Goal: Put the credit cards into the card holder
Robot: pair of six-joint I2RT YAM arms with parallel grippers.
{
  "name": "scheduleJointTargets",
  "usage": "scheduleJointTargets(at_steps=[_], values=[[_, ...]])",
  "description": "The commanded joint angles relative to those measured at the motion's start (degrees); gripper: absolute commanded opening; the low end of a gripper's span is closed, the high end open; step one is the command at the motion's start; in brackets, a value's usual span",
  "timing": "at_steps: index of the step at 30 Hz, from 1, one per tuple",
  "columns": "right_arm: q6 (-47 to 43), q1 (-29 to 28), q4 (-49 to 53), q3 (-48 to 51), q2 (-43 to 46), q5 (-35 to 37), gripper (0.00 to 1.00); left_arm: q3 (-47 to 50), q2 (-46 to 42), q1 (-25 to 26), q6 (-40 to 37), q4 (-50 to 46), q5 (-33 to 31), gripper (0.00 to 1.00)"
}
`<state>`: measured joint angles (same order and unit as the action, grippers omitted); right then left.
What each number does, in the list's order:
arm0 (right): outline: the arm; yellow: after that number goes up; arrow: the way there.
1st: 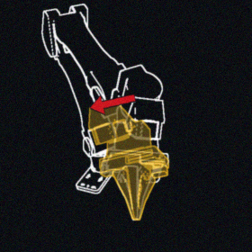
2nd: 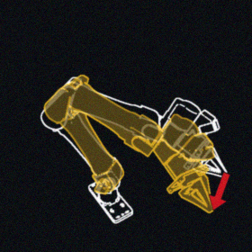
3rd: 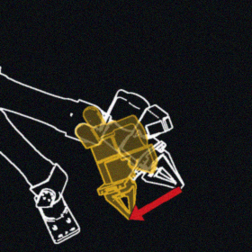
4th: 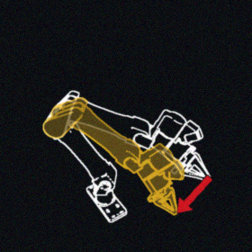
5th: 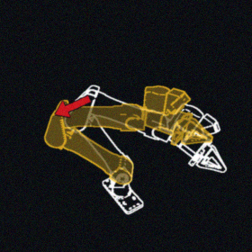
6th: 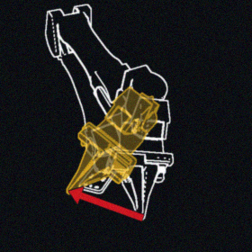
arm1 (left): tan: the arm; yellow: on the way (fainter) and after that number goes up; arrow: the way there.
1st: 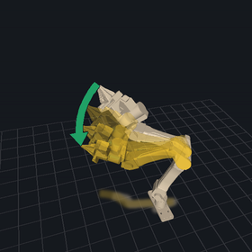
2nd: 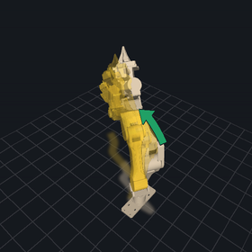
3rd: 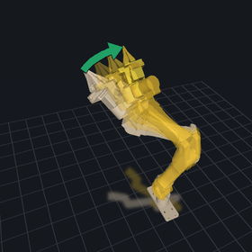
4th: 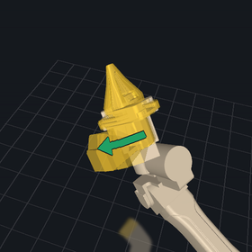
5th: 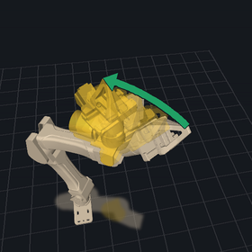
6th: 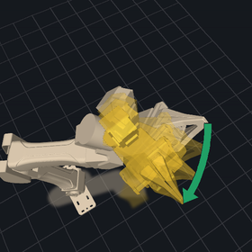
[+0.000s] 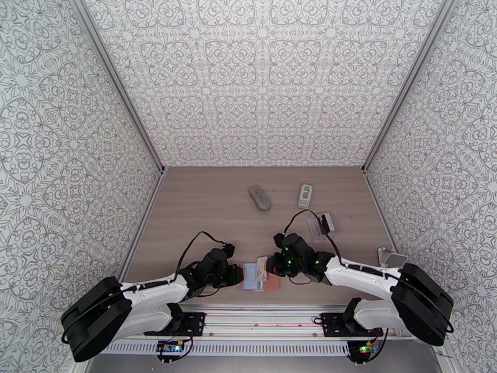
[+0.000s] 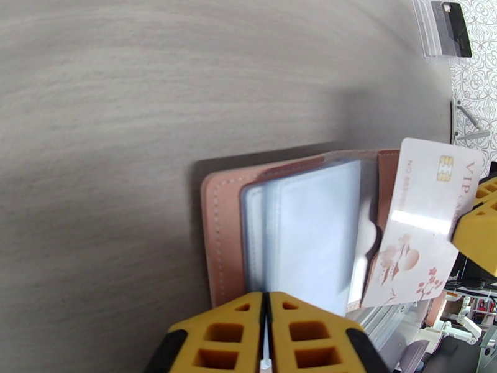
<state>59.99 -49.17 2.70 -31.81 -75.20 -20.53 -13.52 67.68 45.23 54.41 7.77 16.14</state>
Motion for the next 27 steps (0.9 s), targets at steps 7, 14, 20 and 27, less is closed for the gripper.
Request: scheduleJointTargets(at_steps=[7,14,20,27], values=[[-1.15,0.57,0.62,2.08,0.47,1.2,0.0,-0.54,0.63,0.76,0.67,-2.67,-3.36,0.14],[-0.8,0.81,-1.35,2.85,-0.68,0.58,0.0,-0.46,0.79,0.99,0.68,-2.41,-3.49,0.14],[0.17,0.81,-3.65,3.38,-1.83,-0.64,0.0,-0.63,1.4,1.36,0.72,-1.93,-3.57,0.13],[0.83,0.74,-4.55,3.9,-2.05,-0.91,0.0,-0.79,2.54,1.69,0.89,-1.24,-3.57,0.13]])
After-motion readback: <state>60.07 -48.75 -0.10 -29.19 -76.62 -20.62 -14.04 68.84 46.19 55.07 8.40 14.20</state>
